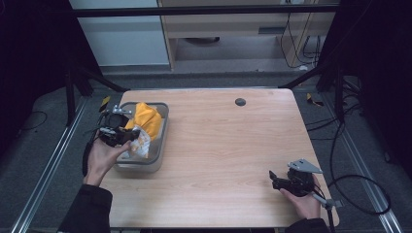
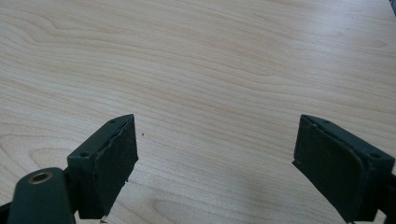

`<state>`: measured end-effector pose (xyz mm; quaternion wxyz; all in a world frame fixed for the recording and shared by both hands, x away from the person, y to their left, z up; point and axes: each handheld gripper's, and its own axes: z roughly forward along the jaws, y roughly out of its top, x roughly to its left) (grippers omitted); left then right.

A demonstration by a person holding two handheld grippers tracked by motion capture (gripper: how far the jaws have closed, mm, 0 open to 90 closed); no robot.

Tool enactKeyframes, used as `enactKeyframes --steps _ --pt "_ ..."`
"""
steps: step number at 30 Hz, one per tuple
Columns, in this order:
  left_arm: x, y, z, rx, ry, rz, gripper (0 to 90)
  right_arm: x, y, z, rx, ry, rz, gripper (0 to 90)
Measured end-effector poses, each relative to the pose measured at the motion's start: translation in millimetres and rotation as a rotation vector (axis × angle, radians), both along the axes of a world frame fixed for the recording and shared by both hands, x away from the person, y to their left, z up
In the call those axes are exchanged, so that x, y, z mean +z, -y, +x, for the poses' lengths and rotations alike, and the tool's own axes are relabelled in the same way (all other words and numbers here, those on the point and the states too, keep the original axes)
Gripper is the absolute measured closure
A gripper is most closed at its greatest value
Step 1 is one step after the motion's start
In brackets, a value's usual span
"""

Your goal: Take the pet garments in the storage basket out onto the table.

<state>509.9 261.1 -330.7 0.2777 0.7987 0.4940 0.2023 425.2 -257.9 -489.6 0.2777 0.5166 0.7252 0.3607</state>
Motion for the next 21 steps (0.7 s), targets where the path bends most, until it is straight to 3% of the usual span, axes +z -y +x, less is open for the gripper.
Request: enactKeyframes --steps 21 --pt "29.2 27.2 -24.2 -0.125 0.049 -0.006 82.2 0.1 0.3 0.0 0.001 0.007 -0.004 13.3"
